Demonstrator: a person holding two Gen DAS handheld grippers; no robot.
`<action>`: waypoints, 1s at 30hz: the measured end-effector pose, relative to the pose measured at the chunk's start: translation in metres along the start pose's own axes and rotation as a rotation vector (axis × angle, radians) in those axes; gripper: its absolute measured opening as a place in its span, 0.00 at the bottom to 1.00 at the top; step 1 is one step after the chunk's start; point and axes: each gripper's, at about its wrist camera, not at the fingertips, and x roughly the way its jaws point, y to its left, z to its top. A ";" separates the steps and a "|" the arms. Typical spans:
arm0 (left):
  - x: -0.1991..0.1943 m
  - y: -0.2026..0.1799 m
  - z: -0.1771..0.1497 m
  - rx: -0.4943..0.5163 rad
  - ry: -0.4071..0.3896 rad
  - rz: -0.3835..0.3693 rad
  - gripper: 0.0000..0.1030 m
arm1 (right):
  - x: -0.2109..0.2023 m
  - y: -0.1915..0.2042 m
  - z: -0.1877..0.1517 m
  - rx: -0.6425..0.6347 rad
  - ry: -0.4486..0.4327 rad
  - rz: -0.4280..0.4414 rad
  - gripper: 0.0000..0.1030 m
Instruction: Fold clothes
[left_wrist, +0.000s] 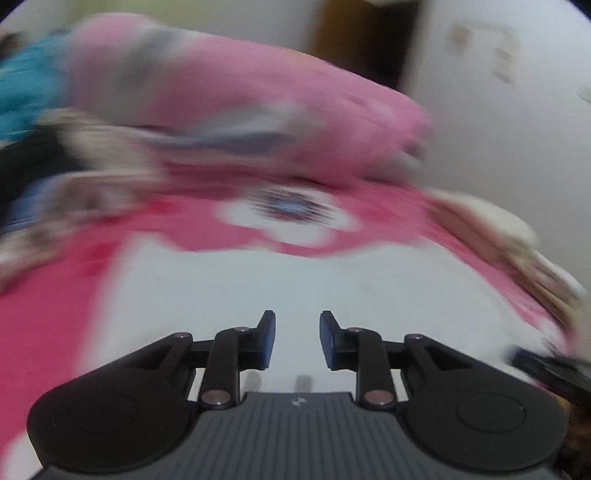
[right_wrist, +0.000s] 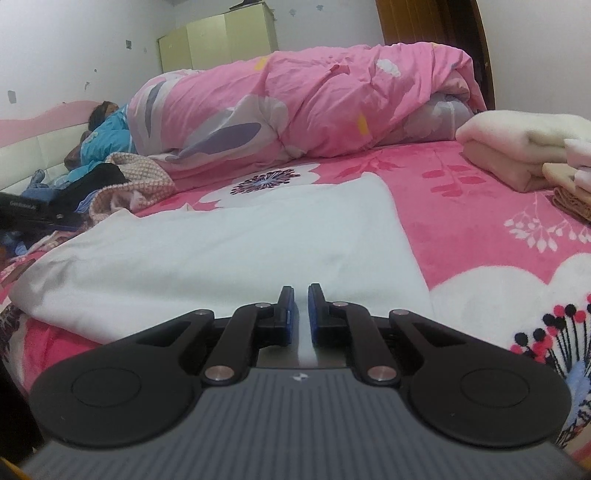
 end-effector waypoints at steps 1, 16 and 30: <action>0.015 -0.011 -0.001 0.017 0.036 -0.047 0.26 | 0.000 -0.001 0.000 0.004 0.000 0.003 0.06; 0.087 0.081 0.051 -0.158 0.150 0.169 0.15 | -0.003 -0.009 -0.004 0.061 -0.017 0.050 0.06; 0.176 0.017 0.080 -0.024 0.184 -0.008 0.45 | -0.002 -0.012 -0.005 0.080 -0.017 0.064 0.06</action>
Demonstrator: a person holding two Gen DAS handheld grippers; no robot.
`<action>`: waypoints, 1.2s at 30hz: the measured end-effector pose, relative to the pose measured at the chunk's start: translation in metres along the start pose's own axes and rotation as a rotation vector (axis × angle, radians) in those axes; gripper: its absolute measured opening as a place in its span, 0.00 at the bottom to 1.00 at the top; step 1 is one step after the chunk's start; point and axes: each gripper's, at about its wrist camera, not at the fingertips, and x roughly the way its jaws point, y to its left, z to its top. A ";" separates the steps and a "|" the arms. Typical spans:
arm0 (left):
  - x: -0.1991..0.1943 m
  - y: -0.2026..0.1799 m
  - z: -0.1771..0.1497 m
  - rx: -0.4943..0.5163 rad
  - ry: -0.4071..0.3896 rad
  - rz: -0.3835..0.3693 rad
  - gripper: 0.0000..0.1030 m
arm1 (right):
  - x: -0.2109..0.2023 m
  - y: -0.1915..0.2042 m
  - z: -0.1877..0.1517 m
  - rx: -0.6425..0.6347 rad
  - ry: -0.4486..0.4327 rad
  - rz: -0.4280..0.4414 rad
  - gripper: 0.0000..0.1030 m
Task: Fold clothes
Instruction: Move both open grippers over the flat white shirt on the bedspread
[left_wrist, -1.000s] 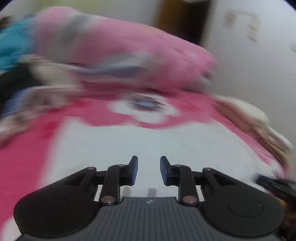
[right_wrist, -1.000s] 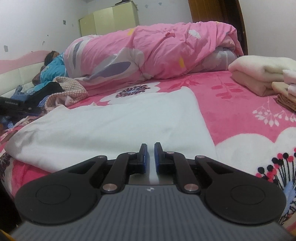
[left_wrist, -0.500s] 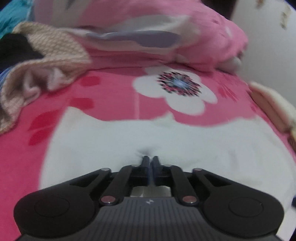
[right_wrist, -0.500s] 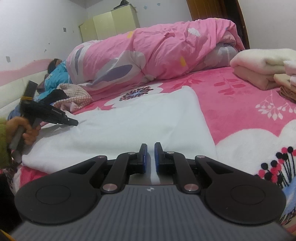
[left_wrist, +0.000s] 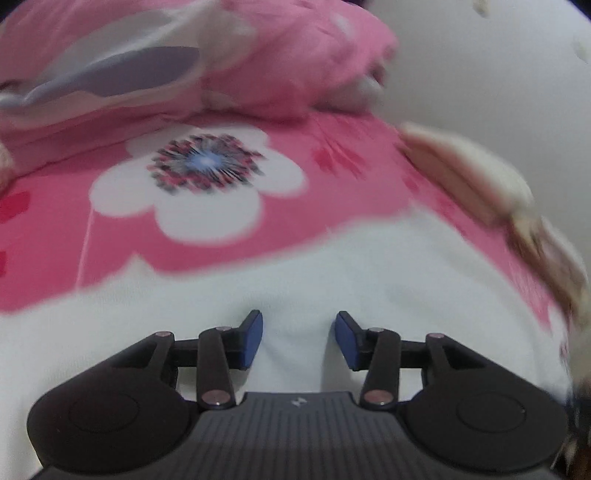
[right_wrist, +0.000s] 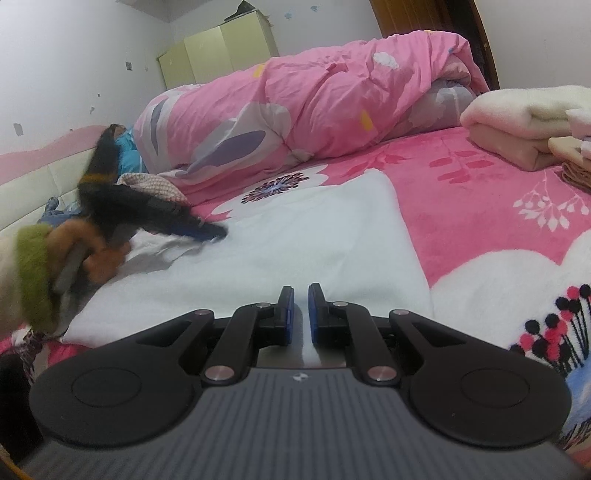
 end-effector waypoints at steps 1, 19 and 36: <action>0.004 0.008 0.010 -0.028 -0.012 0.044 0.46 | 0.000 0.001 0.000 -0.004 0.001 -0.003 0.06; -0.244 0.029 -0.147 -0.220 -0.200 0.091 1.00 | 0.007 0.043 0.050 -0.155 0.027 0.069 0.22; -0.251 0.060 -0.227 -0.303 -0.297 0.139 1.00 | 0.081 0.093 0.107 -0.246 0.159 0.066 0.25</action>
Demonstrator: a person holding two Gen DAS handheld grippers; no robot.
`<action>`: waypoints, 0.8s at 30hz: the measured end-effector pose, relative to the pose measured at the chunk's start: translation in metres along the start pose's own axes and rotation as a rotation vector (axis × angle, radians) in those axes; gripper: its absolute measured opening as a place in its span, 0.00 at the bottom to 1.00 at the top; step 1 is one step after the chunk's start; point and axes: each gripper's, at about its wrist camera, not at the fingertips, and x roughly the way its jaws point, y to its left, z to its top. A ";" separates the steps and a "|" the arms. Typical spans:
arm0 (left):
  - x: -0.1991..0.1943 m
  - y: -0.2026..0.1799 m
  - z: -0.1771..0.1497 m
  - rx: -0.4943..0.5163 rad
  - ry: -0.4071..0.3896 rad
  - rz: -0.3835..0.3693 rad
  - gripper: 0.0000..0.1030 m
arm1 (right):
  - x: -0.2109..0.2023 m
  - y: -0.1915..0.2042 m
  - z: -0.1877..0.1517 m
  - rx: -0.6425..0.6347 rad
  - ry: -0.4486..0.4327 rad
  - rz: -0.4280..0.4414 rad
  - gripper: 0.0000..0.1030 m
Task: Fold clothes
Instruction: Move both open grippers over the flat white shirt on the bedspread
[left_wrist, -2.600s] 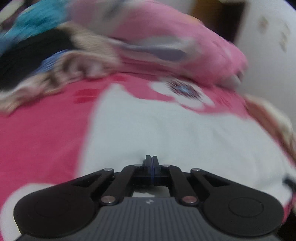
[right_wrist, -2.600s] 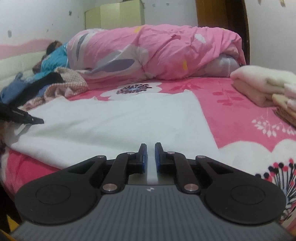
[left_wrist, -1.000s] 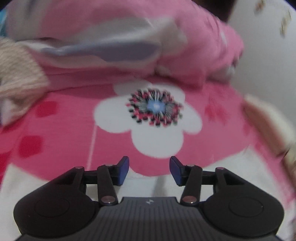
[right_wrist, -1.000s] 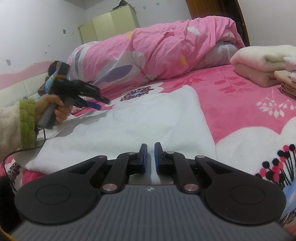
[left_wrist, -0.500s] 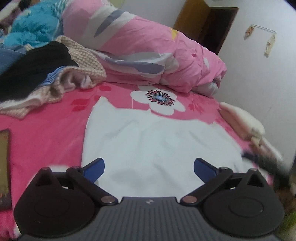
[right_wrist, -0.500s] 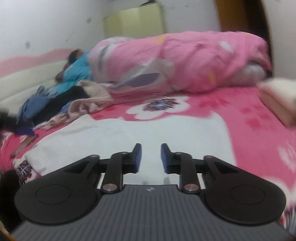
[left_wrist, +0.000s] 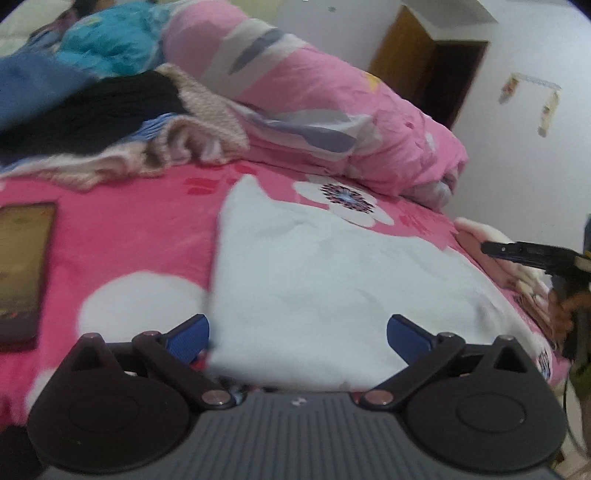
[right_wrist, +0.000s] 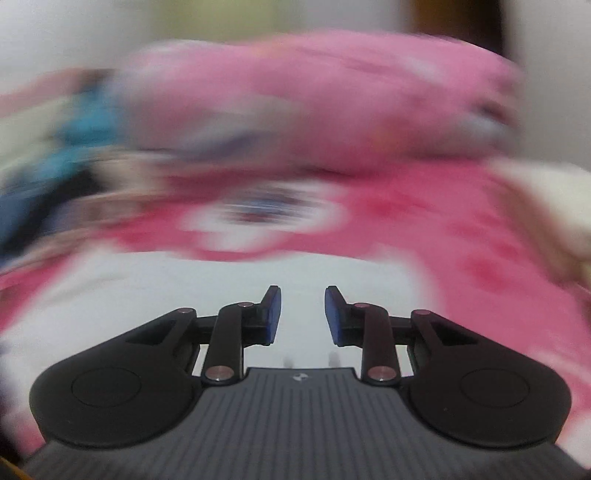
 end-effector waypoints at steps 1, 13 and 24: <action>-0.002 0.006 -0.001 -0.025 0.003 0.003 1.00 | 0.003 0.026 -0.002 -0.058 -0.004 0.100 0.25; -0.023 0.044 -0.005 -0.115 -0.061 0.102 0.97 | 0.008 0.095 -0.050 -0.155 0.133 0.351 0.23; -0.058 0.039 0.001 -0.087 -0.153 0.198 0.97 | 0.031 0.208 -0.075 -0.451 0.044 0.457 0.14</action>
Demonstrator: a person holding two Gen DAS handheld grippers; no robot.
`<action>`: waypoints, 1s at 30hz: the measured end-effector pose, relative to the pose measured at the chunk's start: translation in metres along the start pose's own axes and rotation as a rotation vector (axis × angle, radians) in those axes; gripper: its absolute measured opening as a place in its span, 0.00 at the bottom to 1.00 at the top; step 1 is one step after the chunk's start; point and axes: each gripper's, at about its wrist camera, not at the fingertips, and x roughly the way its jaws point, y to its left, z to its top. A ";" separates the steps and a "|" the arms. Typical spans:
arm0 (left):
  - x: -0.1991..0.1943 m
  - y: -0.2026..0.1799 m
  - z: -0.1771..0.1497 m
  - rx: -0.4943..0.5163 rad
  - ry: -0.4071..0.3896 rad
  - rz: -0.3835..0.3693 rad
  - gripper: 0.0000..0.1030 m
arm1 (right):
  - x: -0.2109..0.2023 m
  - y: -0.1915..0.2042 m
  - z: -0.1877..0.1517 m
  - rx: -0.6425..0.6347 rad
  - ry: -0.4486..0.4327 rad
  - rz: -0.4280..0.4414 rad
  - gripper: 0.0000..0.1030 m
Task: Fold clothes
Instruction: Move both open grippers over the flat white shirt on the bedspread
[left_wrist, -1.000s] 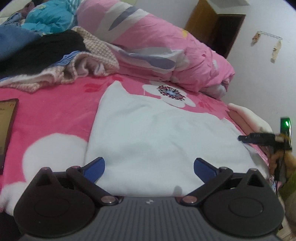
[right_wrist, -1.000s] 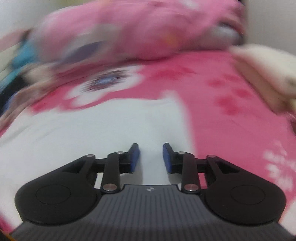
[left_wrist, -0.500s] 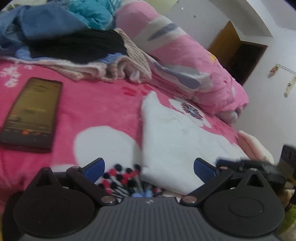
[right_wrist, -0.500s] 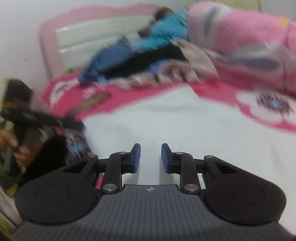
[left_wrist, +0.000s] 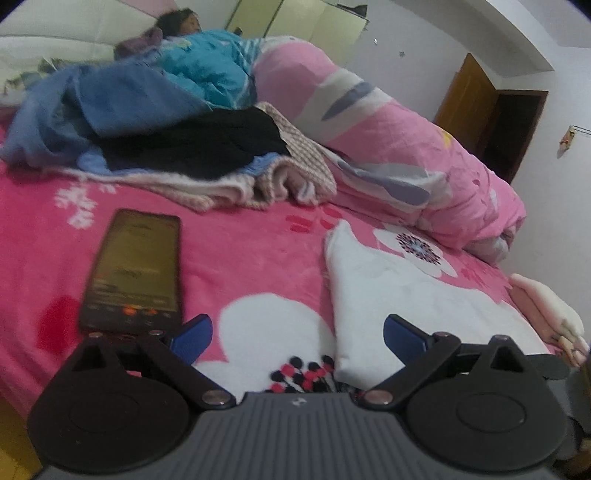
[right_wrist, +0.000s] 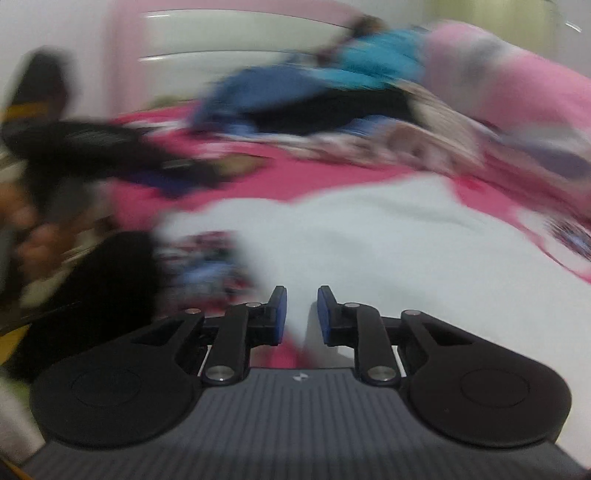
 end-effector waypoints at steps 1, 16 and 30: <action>-0.003 0.001 0.002 0.002 -0.009 0.005 0.97 | 0.000 0.000 0.003 0.002 -0.018 -0.010 0.14; 0.001 0.000 0.012 -0.003 -0.042 -0.027 0.97 | 0.012 0.012 0.007 0.130 -0.110 0.073 0.03; 0.089 -0.086 0.006 0.144 0.049 -0.301 0.86 | -0.127 -0.153 -0.085 0.427 0.035 -0.789 0.05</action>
